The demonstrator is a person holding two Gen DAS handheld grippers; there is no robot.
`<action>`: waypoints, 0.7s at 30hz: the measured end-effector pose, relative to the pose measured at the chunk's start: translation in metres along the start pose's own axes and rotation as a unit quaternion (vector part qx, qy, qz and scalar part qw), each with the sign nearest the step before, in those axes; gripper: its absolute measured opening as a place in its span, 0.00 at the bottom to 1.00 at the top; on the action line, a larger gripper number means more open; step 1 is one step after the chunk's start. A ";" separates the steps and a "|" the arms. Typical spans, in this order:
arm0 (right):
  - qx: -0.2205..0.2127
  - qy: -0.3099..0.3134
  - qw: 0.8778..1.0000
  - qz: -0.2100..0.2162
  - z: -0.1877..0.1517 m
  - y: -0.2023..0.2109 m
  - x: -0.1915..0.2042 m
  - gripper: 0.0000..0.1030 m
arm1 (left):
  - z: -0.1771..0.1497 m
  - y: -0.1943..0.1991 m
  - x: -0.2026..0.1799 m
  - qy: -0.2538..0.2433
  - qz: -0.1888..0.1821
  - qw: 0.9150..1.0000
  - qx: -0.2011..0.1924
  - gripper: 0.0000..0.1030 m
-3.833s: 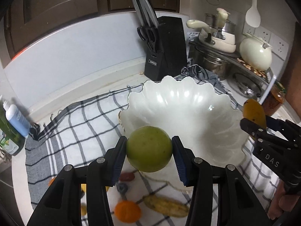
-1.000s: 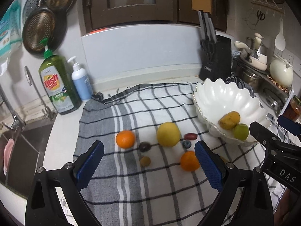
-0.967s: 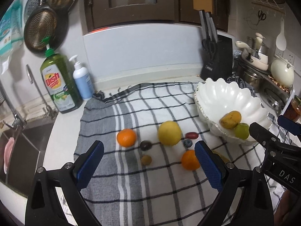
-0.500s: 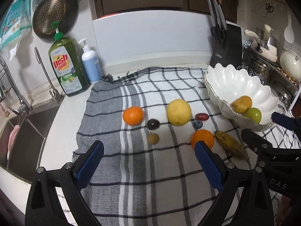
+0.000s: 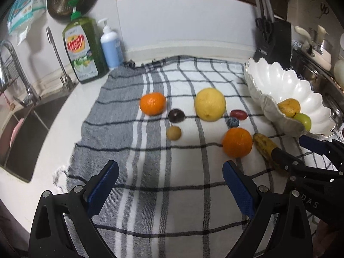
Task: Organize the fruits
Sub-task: 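Move the right gripper to the banana beside the bowl, then grasp the banana with the right gripper and lift it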
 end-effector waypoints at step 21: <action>0.041 0.037 0.997 0.050 -0.005 -0.040 0.000 0.37 | -0.013 -0.016 -0.011 0.031 0.025 0.999 0.021 0.96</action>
Point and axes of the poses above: each gripper's, at about its wrist camera, not at the fingertips, and y roughly against the way its jaws point, x to its left, z to its top, the point moved 4 cm from there along -y, roughly the way its jaws point, and after that the axes turned 2 degrees about z, right-handed, at the moved point
